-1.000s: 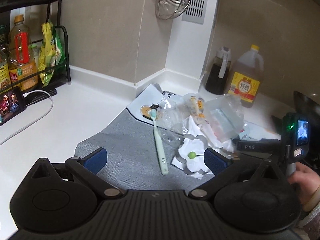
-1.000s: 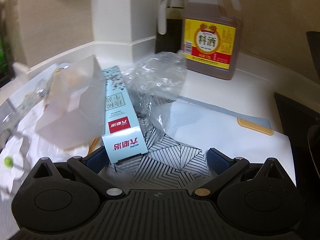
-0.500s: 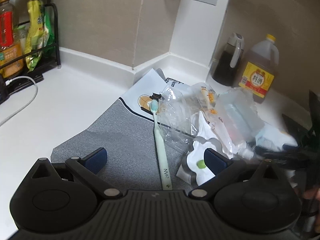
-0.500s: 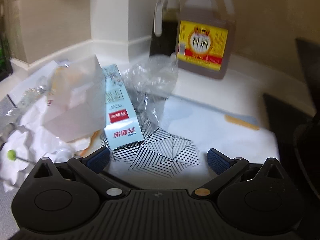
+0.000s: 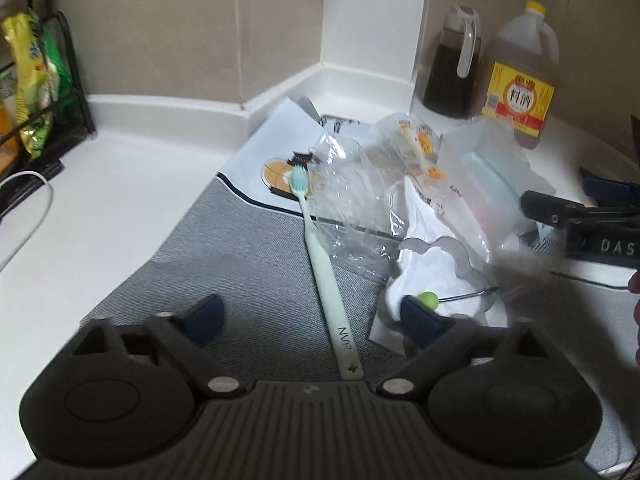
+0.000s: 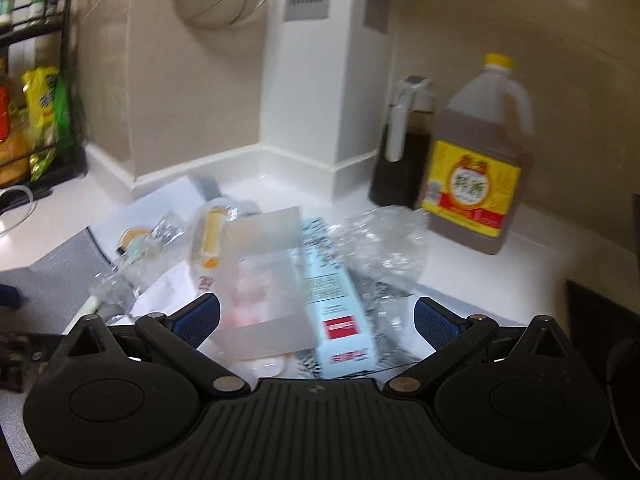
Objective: Collect trash
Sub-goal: 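Close the left tool on the toothbrush while the right tool grasps the white plastic box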
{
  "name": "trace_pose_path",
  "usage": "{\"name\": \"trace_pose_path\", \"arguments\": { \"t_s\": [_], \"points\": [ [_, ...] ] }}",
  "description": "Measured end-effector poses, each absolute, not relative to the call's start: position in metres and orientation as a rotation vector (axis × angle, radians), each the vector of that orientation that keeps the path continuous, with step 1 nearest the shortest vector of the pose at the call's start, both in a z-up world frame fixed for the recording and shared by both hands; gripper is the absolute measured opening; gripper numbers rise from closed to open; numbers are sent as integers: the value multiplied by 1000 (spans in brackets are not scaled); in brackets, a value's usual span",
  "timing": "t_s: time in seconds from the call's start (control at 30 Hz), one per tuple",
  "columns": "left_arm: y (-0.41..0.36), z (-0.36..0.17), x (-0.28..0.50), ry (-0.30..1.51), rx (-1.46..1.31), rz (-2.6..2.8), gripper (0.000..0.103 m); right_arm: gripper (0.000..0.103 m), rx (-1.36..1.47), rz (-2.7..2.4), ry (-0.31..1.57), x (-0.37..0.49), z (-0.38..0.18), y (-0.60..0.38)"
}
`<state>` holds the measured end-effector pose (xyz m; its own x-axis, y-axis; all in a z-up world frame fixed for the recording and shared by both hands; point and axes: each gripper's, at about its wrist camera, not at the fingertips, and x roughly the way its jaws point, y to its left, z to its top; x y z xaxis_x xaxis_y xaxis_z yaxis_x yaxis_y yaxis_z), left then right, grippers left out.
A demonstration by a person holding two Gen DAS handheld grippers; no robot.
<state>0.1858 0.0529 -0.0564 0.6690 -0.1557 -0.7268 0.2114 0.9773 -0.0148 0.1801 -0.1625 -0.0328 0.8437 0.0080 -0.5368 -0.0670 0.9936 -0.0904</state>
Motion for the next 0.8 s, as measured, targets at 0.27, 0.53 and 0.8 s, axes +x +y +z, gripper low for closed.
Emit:
{"name": "trace_pose_path", "arguments": {
  "t_s": [0.27,0.53,0.8],
  "points": [
    [51,-55,190,867,10,-255,12,25,-55,170,548,177,-43,-164],
    [62,-41,171,795,7,-214,11,1,23,184,455,162,-31,-183],
    [59,-22,146,740,37,-214,10,1,79,162,452,137,-25,-201]
  ]
}}
